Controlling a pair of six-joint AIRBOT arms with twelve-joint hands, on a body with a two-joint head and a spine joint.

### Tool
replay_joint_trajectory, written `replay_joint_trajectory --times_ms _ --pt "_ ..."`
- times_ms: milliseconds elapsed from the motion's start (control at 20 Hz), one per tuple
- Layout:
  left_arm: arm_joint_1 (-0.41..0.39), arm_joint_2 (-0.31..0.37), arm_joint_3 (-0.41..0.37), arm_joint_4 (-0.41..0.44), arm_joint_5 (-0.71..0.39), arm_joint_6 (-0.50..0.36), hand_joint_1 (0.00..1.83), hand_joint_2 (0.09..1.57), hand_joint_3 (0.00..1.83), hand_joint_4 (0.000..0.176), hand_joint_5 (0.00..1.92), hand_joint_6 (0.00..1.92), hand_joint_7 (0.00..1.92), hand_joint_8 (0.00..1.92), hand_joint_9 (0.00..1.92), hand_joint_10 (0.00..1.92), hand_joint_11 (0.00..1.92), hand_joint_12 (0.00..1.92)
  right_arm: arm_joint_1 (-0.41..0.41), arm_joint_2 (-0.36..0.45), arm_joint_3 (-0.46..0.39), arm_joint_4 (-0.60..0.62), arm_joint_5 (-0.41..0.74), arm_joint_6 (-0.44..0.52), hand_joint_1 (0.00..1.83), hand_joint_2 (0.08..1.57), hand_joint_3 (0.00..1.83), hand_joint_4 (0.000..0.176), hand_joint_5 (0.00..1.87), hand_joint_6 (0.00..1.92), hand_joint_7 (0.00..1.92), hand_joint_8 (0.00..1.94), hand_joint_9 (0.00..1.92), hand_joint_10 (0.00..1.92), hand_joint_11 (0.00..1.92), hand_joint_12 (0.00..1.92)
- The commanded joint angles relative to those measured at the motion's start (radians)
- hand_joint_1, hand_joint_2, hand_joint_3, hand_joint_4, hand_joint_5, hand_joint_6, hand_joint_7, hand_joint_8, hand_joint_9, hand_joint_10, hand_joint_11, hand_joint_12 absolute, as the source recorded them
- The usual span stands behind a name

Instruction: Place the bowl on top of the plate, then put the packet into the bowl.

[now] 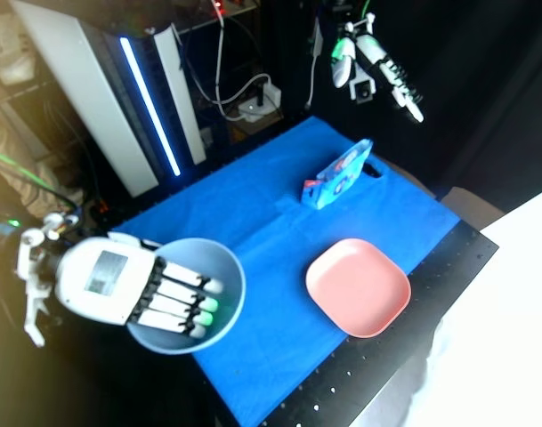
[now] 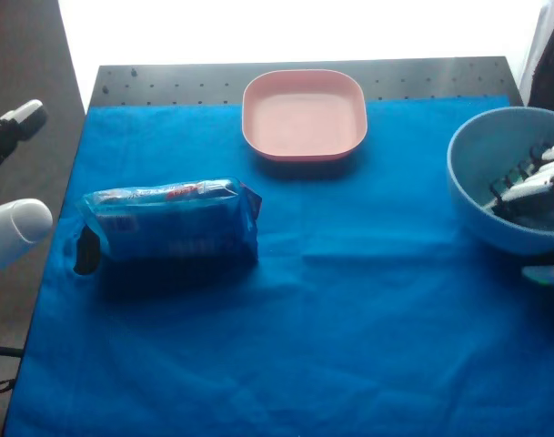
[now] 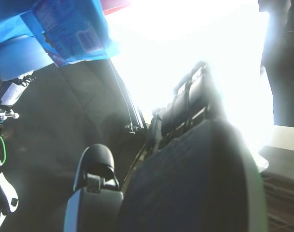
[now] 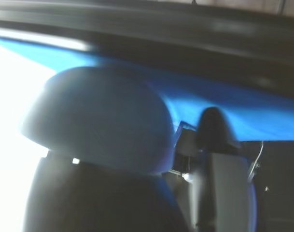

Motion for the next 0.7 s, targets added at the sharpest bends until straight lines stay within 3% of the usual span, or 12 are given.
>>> replay_joint_trajectory --times_ms 0,50,100,150,200,250,300,350,450,600,650 --pt "-0.003 -0.007 0.005 -0.004 -0.128 -0.010 0.06 1.24 0.00 0.144 0.00 0.00 0.00 0.00 0.00 0.00 0.00 0.00 0.009 -0.004 0.003 0.006 0.032 0.001 0.92 1.24 0.00 0.125 0.76 1.32 1.25 0.06 1.15 0.07 0.69 0.85" --pt "-0.003 -0.007 0.005 -0.004 -0.129 -0.011 0.06 1.24 0.00 0.143 0.00 0.00 0.00 0.00 0.00 0.00 0.00 0.00 0.017 -0.004 0.003 -0.002 0.032 0.001 0.62 1.33 0.01 0.000 0.89 1.07 1.39 0.52 1.25 0.77 0.87 1.19" --pt "-0.003 -0.007 0.005 -0.004 -0.129 -0.012 0.05 1.23 0.00 0.142 0.00 0.00 0.00 0.00 0.00 0.00 0.00 0.00 0.025 -0.004 0.003 -0.011 0.032 0.001 0.52 1.35 0.00 0.000 0.97 1.07 1.34 1.15 1.26 1.38 0.98 1.56" --pt "-0.003 -0.007 0.005 -0.004 -0.130 -0.012 0.04 1.23 0.00 0.137 0.00 0.00 0.00 0.00 0.00 0.00 0.00 0.00 0.034 -0.004 0.002 -0.018 0.032 0.001 0.43 1.39 0.00 0.000 1.01 1.58 1.38 1.78 1.42 1.81 1.22 1.85" --pt "-0.003 -0.008 0.005 -0.004 -0.131 -0.012 0.04 1.23 0.00 0.139 0.00 0.00 0.00 0.00 0.00 0.00 0.00 0.00 0.044 -0.004 0.002 -0.023 0.032 0.001 0.40 1.40 0.00 0.000 1.03 1.85 1.44 1.91 1.53 1.90 1.37 1.91" --pt "-0.003 -0.008 0.005 -0.004 -0.132 -0.013 0.02 1.22 0.00 0.144 0.00 0.00 0.00 0.00 0.00 0.00 0.00 0.00 0.061 -0.004 0.003 -0.034 0.032 0.001 0.35 1.41 0.00 0.000 1.06 1.91 1.45 1.93 1.55 1.92 1.44 1.92" --pt "-0.003 -0.008 0.005 -0.004 -0.132 -0.013 0.03 1.22 0.00 0.153 0.00 0.00 0.00 0.00 0.00 0.00 0.00 0.00 0.070 -0.004 0.003 -0.040 0.033 0.001 0.27 1.43 0.01 0.000 1.03 1.92 1.44 1.94 1.55 1.92 1.46 1.92" --pt "-0.003 -0.008 0.005 -0.004 -0.132 -0.013 0.02 1.23 0.00 0.149 0.00 0.00 0.00 0.00 0.00 0.00 0.00 0.00 0.086 -0.005 0.002 -0.050 0.033 0.001 0.26 1.44 0.01 0.000 1.01 1.92 1.44 1.94 1.55 1.92 1.47 1.92" --pt "-0.003 -0.008 0.005 -0.005 -0.135 -0.013 0.02 1.24 0.00 0.139 0.00 0.00 0.00 0.00 0.00 0.00 0.00 0.00 0.122 -0.007 0.002 -0.072 0.033 0.001 0.44 1.42 0.00 0.000 0.93 1.92 1.46 1.94 1.57 1.92 1.52 1.92" --pt "-0.003 -0.008 0.005 -0.005 -0.137 -0.014 0.01 1.24 0.00 0.148 0.00 0.00 0.00 0.00 0.00 0.00 0.00 0.00 0.170 -0.011 0.002 -0.095 0.041 0.001 0.51 1.41 0.00 0.000 0.84 1.91 1.46 1.94 1.59 1.92 1.57 1.92" --pt "-0.003 -0.008 0.005 -0.005 -0.137 -0.014 0.03 1.24 0.00 0.138 0.00 0.00 0.00 0.00 0.00 0.00 0.00 0.00 0.184 -0.013 0.002 -0.104 0.049 0.001 0.49 1.43 0.00 0.000 0.82 1.76 1.46 1.94 1.60 1.92 1.57 1.92"
